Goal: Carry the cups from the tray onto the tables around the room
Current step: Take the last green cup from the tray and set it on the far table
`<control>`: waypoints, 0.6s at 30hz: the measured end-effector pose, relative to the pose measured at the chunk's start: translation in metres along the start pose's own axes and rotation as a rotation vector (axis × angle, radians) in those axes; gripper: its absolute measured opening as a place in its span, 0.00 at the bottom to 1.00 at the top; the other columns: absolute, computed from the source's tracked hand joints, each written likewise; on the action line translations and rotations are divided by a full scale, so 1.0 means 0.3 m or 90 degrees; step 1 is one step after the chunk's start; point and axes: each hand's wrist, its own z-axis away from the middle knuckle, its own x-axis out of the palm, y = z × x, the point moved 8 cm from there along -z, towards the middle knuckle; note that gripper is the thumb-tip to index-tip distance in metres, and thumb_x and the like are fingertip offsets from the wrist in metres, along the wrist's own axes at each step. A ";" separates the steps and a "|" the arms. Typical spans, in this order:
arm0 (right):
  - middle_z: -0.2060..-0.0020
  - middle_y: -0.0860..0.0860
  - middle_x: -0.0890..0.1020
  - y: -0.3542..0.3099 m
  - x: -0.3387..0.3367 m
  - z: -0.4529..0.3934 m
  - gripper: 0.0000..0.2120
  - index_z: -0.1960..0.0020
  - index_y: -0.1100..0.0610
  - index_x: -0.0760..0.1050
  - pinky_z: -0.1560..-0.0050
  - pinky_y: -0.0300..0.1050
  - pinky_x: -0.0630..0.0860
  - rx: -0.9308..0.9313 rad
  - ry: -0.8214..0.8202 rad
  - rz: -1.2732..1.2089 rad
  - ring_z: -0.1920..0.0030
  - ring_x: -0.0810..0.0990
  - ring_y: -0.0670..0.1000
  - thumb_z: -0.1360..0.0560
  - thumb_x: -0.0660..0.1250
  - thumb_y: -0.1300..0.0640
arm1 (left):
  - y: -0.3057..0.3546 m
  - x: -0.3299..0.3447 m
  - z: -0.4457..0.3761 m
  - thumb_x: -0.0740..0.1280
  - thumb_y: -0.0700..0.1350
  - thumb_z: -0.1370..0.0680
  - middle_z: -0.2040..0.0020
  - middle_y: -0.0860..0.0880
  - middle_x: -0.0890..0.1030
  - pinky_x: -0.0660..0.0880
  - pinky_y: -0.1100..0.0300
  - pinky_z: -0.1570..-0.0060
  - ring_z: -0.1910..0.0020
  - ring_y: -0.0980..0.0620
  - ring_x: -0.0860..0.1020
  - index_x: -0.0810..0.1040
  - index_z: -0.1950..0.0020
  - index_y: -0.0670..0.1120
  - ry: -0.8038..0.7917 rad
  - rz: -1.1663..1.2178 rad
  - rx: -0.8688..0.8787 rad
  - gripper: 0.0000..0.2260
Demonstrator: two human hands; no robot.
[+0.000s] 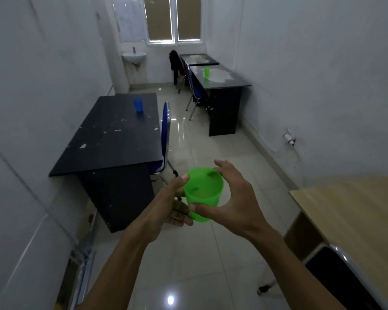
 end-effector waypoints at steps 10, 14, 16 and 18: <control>0.27 0.46 0.66 0.336 -0.132 -0.600 0.44 0.31 0.49 0.68 0.26 0.46 0.53 -0.014 -0.010 0.044 0.24 0.55 0.44 0.41 0.71 0.30 | 0.252 -0.018 -0.655 0.57 0.75 0.34 0.51 0.34 0.84 0.75 0.46 0.49 0.61 0.44 0.82 0.77 0.38 0.44 -0.005 0.037 0.003 0.41; 0.27 0.45 0.65 0.455 -0.136 -0.804 0.45 0.30 0.48 0.66 0.29 0.42 0.53 -0.007 -0.019 0.032 0.24 0.55 0.44 0.41 0.71 0.31 | 0.323 -0.050 -0.881 0.57 0.75 0.35 0.51 0.32 0.83 0.76 0.46 0.48 0.61 0.43 0.82 0.77 0.38 0.44 -0.006 0.049 -0.001 0.41; 0.27 0.45 0.65 0.518 -0.129 -0.915 0.45 0.30 0.48 0.66 0.29 0.41 0.53 -0.005 -0.016 0.030 0.24 0.55 0.43 0.41 0.73 0.31 | 0.354 -0.081 -1.003 0.57 0.75 0.35 0.52 0.33 0.83 0.76 0.46 0.48 0.61 0.44 0.82 0.77 0.38 0.44 -0.002 0.041 0.000 0.41; 0.27 0.45 0.65 0.577 -0.116 -1.037 0.44 0.29 0.47 0.66 0.28 0.42 0.54 -0.010 -0.012 0.030 0.24 0.56 0.43 0.40 0.75 0.33 | 0.390 -0.123 -1.126 0.56 0.74 0.33 0.53 0.34 0.84 0.76 0.46 0.48 0.61 0.44 0.83 0.77 0.39 0.44 0.007 0.024 0.005 0.39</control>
